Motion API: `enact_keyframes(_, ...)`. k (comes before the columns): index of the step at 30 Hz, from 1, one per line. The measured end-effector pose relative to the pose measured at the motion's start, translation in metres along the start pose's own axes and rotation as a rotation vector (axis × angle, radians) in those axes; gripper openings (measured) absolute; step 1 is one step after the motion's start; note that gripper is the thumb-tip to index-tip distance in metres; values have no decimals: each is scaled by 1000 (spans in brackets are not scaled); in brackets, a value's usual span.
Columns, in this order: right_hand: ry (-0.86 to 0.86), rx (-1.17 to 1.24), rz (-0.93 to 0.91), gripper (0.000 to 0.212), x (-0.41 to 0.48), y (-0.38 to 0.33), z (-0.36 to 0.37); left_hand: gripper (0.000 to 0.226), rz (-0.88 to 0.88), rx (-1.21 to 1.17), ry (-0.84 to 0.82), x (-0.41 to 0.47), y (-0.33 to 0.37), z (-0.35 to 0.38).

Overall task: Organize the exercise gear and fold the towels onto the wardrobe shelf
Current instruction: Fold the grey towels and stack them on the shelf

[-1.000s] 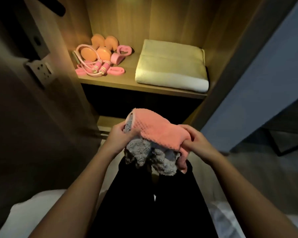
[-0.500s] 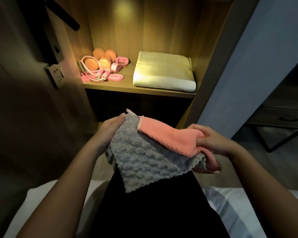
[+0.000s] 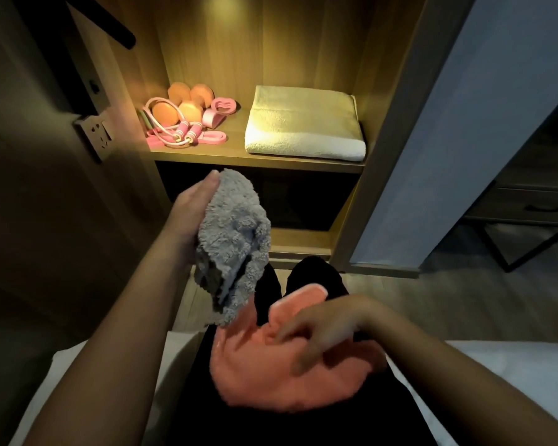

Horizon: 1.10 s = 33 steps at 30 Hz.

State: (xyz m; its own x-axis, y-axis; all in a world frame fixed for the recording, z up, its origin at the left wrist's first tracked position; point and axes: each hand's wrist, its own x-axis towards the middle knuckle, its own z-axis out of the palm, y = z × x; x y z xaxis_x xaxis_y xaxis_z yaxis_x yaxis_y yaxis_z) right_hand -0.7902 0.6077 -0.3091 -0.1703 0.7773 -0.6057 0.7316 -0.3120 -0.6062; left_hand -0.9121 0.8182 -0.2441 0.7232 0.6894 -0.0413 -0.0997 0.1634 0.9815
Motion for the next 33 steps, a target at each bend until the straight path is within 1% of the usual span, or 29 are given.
enact_keyframes(1, -31, 10, -28, 48, 0, -4, 1, 45, -19, 26, -11, 1, -4, 4)
enact_keyframes(2, -102, 42, -24, 50, 1, -9, 2, 44, -32, 47, -22, 1, -8, 6)
enact_keyframes(3, -121, 68, -30, 50, 1, -9, -1, 44, -49, 64, -28, 1, -13, 8)
enact_keyframes(6, -100, 276, -46, 41, -17, -1, -16, 48, -91, 117, -63, 1, -29, 10)
enact_keyframes(9, 226, 454, -72, 23, -22, 15, -27, 43, -115, 132, -60, 5, -37, 12)
enact_keyframes(10, 355, 526, -53, 21, -22, 19, -32, 39, -119, 152, -43, 8, -39, 13)
enact_keyframes(11, 483, 599, -44, 25, -21, 22, -38, 37, -128, 193, -18, 12, -39, 17)
enact_keyframes(12, 568, 670, -56, 35, -18, 23, -43, 38, -146, 245, 6, 16, -41, 22)
enact_keyframes(14, 620, 763, -144, 58, -7, 15, -49, 43, -208, 335, 34, 23, -42, 38)
enact_keyframes(15, 641, 780, -182, 63, 2, 10, -50, 44, -249, 354, 25, 25, -43, 46)
enact_keyframes(16, 689, 797, -193, 60, 12, 7, -49, 46, -301, 334, 10, 27, -44, 52)
enact_keyframes(19, 925, 873, -136, 29, 26, 10, -56, 63, -474, 105, -42, 31, -43, 52)
enact_keyframes(21, 983, 1006, -116, 28, 21, 21, -65, 65, -522, 1, -58, 33, -43, 39)
enact_keyframes(22, 975, 1064, -127, 31, 16, 28, -70, 61, -524, -16, -45, 35, -44, 33)
enact_keyframes(24, 952, 1053, -162, 33, 4, 36, -78, 50, -509, -71, 13, 38, -44, 23)
enact_keyframes(26, 906, 926, -185, 28, -10, 42, -86, 42, -446, -120, 103, 44, -41, 14)
enact_keyframes(27, 836, 825, -174, 27, -15, 45, -88, 42, -416, -127, 143, 48, -39, 10)
enact_keyframes(28, 714, 692, -135, 28, -18, 46, -89, 41, -391, -127, 173, 51, -37, 7)
enact_keyframes(29, 537, 541, -75, 30, -18, 46, -85, 40, -364, -130, 197, 54, -36, 5)
enact_keyframes(31, 111, 274, -5, 32, -2, 36, -62, 35, -329, -130, 222, 57, -36, 6)
enact_keyframes(32, -51, 188, 13, 34, 11, 31, -47, 34, -330, -124, 220, 57, -36, 8)
enact_keyframes(33, -146, 145, 28, 38, 23, 25, -33, 34, -342, -116, 213, 57, -38, 11)
